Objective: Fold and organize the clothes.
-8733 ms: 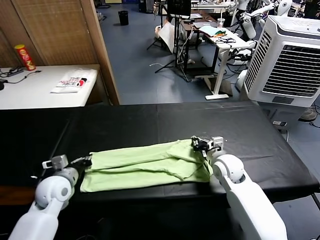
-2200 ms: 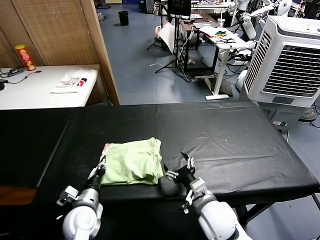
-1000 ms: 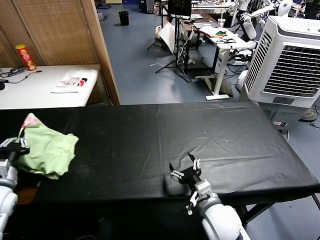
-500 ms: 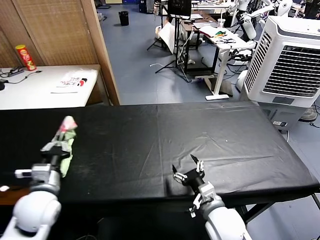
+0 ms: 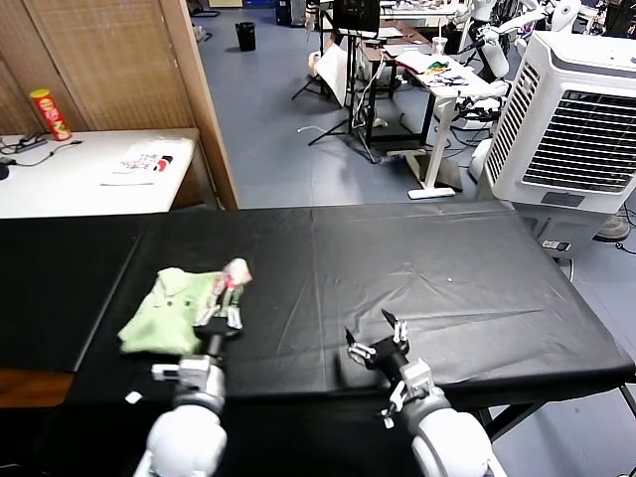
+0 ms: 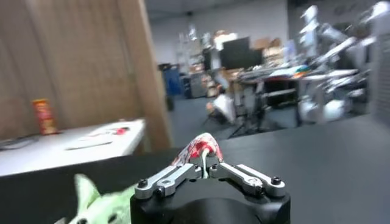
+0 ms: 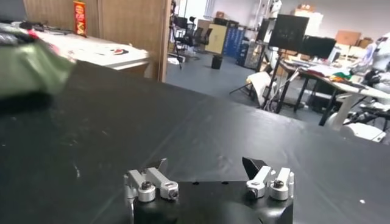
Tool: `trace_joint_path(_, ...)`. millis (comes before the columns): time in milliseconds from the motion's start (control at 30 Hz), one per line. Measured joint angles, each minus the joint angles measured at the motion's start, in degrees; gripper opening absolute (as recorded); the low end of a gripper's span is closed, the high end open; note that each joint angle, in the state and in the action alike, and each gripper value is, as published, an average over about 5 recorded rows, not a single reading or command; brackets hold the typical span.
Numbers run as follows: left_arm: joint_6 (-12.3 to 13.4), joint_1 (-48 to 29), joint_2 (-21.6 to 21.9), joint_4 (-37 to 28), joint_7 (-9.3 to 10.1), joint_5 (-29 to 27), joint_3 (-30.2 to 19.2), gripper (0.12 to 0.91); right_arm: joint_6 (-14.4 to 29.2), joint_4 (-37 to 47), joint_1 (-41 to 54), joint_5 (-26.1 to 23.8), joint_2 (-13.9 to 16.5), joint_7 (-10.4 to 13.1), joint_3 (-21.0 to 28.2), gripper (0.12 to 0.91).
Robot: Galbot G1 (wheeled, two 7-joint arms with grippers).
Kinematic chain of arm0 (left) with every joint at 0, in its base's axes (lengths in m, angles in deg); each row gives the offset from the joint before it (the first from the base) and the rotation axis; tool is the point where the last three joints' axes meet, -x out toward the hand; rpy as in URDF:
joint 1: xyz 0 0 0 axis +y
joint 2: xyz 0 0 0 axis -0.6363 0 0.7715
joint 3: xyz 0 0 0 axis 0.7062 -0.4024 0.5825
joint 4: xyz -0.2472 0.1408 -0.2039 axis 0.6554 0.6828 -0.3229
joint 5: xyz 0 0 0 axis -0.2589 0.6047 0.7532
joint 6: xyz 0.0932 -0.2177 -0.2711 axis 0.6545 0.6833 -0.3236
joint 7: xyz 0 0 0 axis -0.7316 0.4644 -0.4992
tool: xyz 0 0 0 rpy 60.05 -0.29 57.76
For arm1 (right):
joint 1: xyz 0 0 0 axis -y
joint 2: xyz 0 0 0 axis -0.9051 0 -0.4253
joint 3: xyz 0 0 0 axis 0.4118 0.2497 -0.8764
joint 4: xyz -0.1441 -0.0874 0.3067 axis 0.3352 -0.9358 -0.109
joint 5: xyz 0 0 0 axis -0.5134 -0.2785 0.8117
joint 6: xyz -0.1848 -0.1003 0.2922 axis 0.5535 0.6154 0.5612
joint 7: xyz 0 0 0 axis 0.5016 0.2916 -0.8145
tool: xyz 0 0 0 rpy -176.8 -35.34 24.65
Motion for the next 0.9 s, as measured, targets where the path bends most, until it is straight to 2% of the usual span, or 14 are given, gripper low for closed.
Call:
trace_joint_path(133, 4.28, 0.61, -2.16, -0.06, -3.52, -2.38, -2.38, 0.528, -2.09, 1.01, 2.02, 5.92, 0.36, 0.6, 1.02, 0.798)
trace_joint_path(200, 6.14, 0.75, -2.25, 0.43, -5.0, -2.14, -2.59, 0.645, -3.26, 1.59, 3.28, 9.34, 0.36, 1.67, 1.58, 0.798)
trace_joint_path(300, 7.9, 0.76, -1.71, 1.6, -6.65, -0.89, -1.91, 0.762, -4.97, 2.73, 5.69, 15.1, -0.23, 3.94, 2.73, 0.798)
trace_joint_path(467, 9.31, 1.29, 0.15, 3.68, -7.12, 1.67, 1.3, 0.797, -6.81, 6.75, 11.79, 24.62, -3.24, 7.48, 5.97, 0.798)
trace_joint_path(600, 10.04, 2.82, 1.98, 5.06, -6.66, 2.24, 4.13, 0.798, -7.13, 12.14, 17.15, 29.4, -6.93, 9.21, 8.74, 0.798)
trace_joint_path(800, 10.98, 5.82, 3.03, 6.42, -5.41, 2.24, 7.64, 0.798, -6.94, 19.88, 22.13, 32.7, -11.87, 9.59, 10.76, 0.79)
trace_joint_path(900, 11.58, 6.95, 3.01, 6.7, -5.37, 2.31, 8.77, 0.798, -6.32, 22.77, 23.35, 32.9, -13.5, 9.12, 10.98, 0.737)
